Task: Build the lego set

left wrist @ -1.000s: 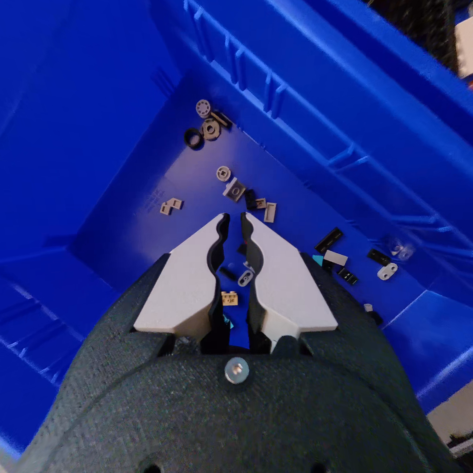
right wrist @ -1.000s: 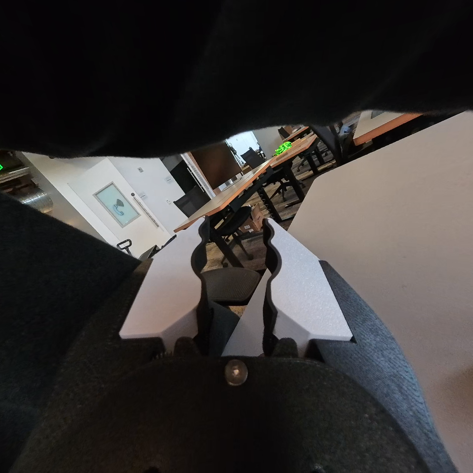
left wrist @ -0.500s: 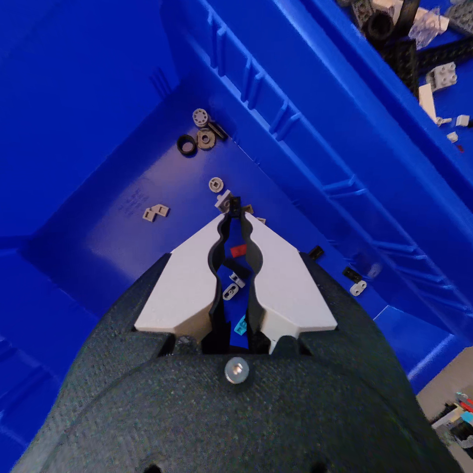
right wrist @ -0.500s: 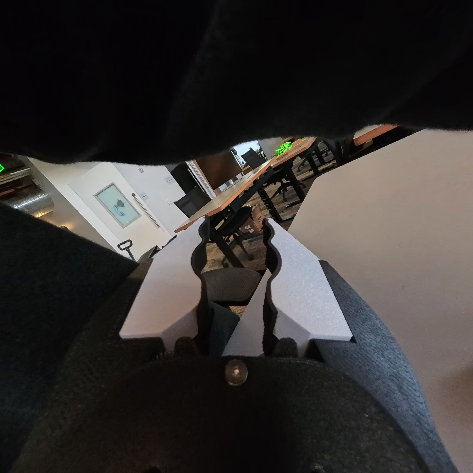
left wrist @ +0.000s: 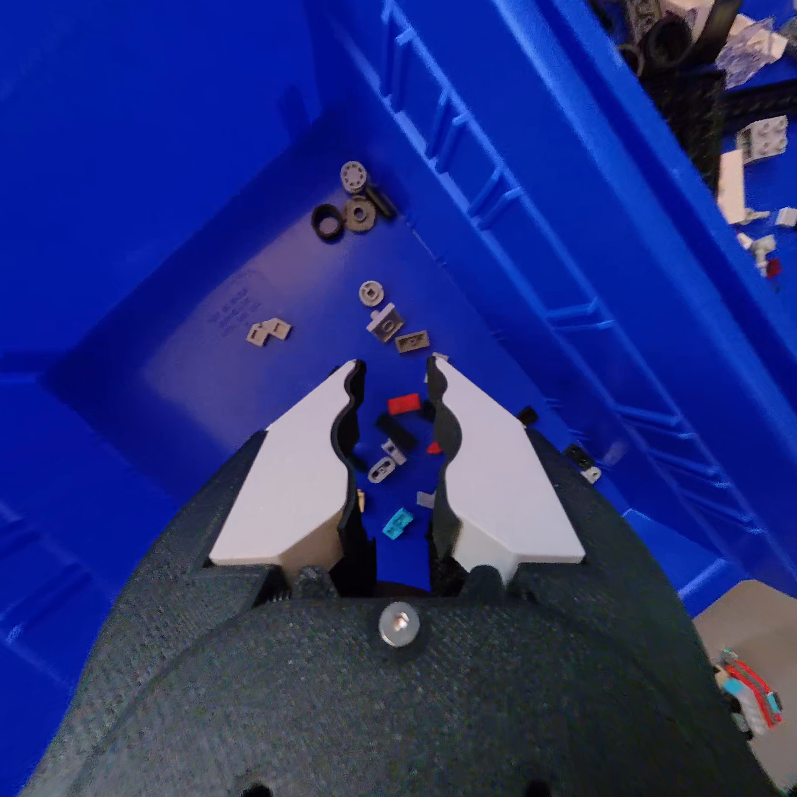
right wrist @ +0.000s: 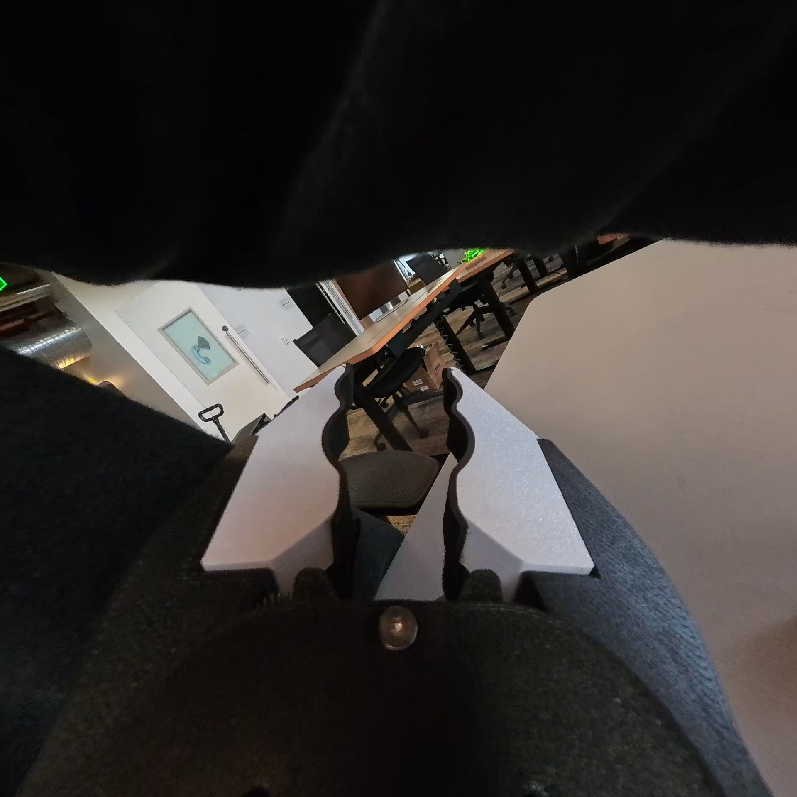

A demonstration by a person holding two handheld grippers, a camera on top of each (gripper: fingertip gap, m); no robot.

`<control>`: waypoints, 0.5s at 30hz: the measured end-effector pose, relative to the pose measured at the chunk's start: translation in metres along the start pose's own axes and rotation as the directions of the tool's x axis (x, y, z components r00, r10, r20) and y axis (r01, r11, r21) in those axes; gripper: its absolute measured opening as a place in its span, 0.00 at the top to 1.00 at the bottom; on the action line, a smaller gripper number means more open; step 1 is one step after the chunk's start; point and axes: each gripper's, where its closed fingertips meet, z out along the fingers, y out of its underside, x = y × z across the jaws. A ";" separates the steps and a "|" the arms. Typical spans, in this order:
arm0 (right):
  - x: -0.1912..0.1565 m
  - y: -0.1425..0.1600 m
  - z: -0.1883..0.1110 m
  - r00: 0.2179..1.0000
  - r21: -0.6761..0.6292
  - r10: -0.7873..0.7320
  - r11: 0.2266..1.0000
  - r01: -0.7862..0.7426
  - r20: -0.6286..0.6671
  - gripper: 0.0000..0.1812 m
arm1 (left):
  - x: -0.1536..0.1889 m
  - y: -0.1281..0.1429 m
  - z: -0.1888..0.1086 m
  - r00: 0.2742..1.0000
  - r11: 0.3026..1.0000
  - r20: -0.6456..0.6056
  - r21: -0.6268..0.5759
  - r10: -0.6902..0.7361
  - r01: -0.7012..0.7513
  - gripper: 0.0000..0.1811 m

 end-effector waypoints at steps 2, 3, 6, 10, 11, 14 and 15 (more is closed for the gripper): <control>0.000 0.000 0.000 1.000 0.000 0.000 1.000 0.000 0.000 0.77 | 0.005 0.001 0.005 1.000 1.000 -0.002 -0.019 0.003 -0.004 0.83; 0.000 0.000 0.000 1.000 0.000 0.000 1.000 0.000 0.000 0.77 | 0.007 0.001 0.007 1.000 1.000 0.003 -0.030 0.007 -0.007 0.83; 0.000 0.000 0.000 1.000 0.000 0.000 1.000 0.000 0.000 0.77 | 0.008 0.004 0.014 1.000 0.998 0.029 -0.056 0.012 -0.011 0.84; 0.000 0.000 0.000 1.000 -0.002 -0.001 1.000 0.001 0.000 0.77 | 0.008 0.000 0.017 0.999 0.999 0.045 -0.051 -0.011 0.014 0.86; 0.000 0.000 0.000 1.000 -0.002 -0.001 1.000 0.001 0.000 0.77 | 0.008 -0.001 0.018 0.999 0.999 0.047 -0.048 -0.020 0.022 0.87; 0.000 0.001 0.000 1.000 -0.003 -0.003 1.000 0.003 -0.001 0.77 | 0.009 -0.003 0.019 0.998 0.998 0.044 -0.038 -0.045 0.047 0.91; 0.000 0.001 0.000 1.000 -0.003 -0.004 1.000 0.004 -0.001 0.77 | 0.009 -0.003 0.018 0.998 0.998 0.041 -0.036 -0.055 0.056 0.93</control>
